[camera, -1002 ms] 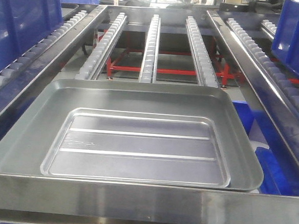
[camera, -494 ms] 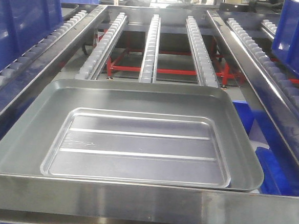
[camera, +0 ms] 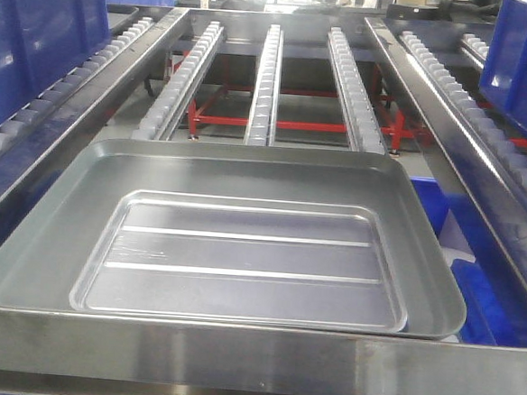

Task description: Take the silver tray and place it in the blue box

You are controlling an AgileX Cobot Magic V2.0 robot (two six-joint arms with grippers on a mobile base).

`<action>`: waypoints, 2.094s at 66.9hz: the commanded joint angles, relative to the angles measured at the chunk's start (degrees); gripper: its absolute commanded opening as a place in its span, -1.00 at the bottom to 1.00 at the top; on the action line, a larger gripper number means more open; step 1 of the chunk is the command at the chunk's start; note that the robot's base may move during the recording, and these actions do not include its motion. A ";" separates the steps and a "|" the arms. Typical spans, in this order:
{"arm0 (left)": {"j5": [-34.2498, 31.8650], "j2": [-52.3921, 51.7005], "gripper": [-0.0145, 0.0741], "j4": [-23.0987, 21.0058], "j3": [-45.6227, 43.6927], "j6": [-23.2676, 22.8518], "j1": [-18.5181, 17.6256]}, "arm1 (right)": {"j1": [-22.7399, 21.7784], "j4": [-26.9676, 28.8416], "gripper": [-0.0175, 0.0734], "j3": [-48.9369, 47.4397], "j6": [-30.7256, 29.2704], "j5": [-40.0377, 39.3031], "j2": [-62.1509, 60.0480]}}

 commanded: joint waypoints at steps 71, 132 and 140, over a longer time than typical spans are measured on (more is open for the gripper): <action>4.51 56.77 -0.69 16.77 -24.10 -45.33 -29.85 | 18.53 -16.85 -0.49 -32.88 41.70 17.54 54.36; 11.71 69.32 -0.69 10.74 -37.92 -39.32 -32.46 | 21.25 -1.82 -0.49 -46.15 32.02 18.94 69.08; 11.85 69.32 -0.69 10.74 -37.92 -39.32 -32.46 | 21.25 -1.82 -0.49 -46.15 32.02 18.84 69.06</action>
